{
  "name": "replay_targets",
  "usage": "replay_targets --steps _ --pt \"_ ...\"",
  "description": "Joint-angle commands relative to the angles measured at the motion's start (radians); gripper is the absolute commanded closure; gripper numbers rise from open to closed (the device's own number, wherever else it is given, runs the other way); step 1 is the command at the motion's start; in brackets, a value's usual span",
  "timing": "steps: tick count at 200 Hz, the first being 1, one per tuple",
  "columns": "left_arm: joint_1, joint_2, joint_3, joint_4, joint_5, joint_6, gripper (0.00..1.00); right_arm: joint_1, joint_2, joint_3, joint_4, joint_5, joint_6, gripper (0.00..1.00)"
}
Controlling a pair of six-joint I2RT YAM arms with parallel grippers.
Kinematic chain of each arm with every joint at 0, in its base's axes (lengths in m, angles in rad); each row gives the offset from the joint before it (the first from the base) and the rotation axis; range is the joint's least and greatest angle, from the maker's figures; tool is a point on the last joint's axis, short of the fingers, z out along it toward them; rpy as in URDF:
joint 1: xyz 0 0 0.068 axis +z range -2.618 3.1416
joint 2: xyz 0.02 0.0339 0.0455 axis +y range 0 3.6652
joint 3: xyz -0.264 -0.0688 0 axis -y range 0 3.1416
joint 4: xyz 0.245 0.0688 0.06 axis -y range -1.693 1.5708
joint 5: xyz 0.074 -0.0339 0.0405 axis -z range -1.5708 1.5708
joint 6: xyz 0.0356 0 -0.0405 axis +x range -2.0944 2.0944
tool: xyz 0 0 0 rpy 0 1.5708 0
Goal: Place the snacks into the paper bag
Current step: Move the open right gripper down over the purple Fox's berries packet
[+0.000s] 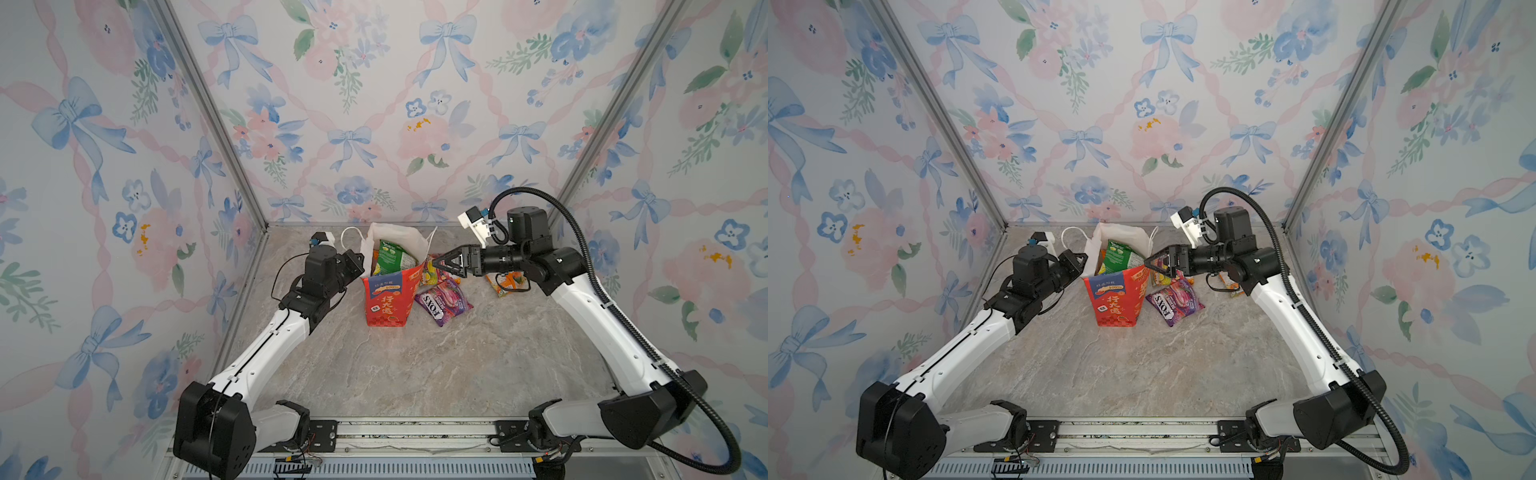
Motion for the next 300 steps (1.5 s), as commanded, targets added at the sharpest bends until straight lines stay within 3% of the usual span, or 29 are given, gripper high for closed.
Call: replay_targets --steps 1,36,67,97,187,300 --pt "0.011 -0.026 -0.01 -0.01 -0.003 0.021 0.93 -0.051 -0.057 -0.074 -0.139 0.061 -0.076 0.03" --pt "0.012 -0.016 -0.014 -0.011 0.004 0.017 0.93 -0.109 -0.093 -0.209 -0.166 0.231 -0.065 0.04" --pt "0.013 -0.013 -0.011 -0.009 0.008 0.015 0.93 -0.193 -0.068 -0.384 0.006 0.211 0.084 0.03" --pt "0.011 -0.007 0.009 -0.006 0.022 0.008 0.93 -0.2 -0.049 -0.527 0.199 0.247 0.201 0.04" --pt "0.007 0.007 0.006 -0.003 0.019 0.005 0.93 -0.274 0.137 -0.651 0.388 0.259 0.231 0.03" --pt "0.008 0.004 -0.001 -0.003 0.016 0.002 0.93 -0.305 0.339 -0.697 0.633 0.153 0.279 0.03"
